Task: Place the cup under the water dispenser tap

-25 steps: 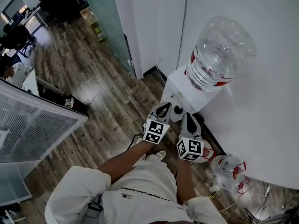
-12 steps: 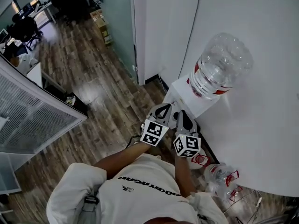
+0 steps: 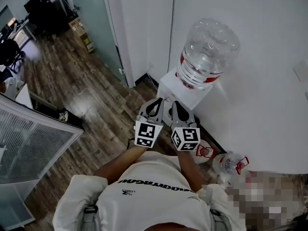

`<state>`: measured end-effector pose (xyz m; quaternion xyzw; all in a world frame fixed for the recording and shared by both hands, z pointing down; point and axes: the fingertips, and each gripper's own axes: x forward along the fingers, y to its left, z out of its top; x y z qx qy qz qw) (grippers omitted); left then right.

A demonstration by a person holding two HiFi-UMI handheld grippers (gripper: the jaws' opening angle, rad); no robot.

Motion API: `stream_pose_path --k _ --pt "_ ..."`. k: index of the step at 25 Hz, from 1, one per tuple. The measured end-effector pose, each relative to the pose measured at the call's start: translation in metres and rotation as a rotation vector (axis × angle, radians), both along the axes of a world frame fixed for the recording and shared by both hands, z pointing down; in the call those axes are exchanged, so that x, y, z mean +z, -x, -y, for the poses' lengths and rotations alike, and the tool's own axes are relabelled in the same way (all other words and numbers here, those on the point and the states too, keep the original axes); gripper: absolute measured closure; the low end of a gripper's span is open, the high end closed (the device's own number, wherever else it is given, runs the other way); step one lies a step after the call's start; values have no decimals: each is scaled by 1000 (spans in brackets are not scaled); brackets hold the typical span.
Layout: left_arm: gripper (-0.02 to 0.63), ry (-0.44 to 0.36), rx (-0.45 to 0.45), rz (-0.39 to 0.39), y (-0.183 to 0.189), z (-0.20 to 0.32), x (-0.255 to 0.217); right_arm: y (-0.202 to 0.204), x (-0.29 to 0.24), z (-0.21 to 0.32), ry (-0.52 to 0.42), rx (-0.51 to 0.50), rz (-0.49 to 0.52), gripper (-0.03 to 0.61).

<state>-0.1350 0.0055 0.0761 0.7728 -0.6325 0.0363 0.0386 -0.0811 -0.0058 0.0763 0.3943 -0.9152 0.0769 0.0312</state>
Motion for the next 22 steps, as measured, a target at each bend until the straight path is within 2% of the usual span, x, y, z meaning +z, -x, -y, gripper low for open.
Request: stream_pose_path --k 10,22 --pt "615 -17 9 -14 -11 10 2 -19 0 14 -27 37 -3 580" --pt "615 -30 6 -26 -15 28 4 -27 5 26 -33 37 2 581"
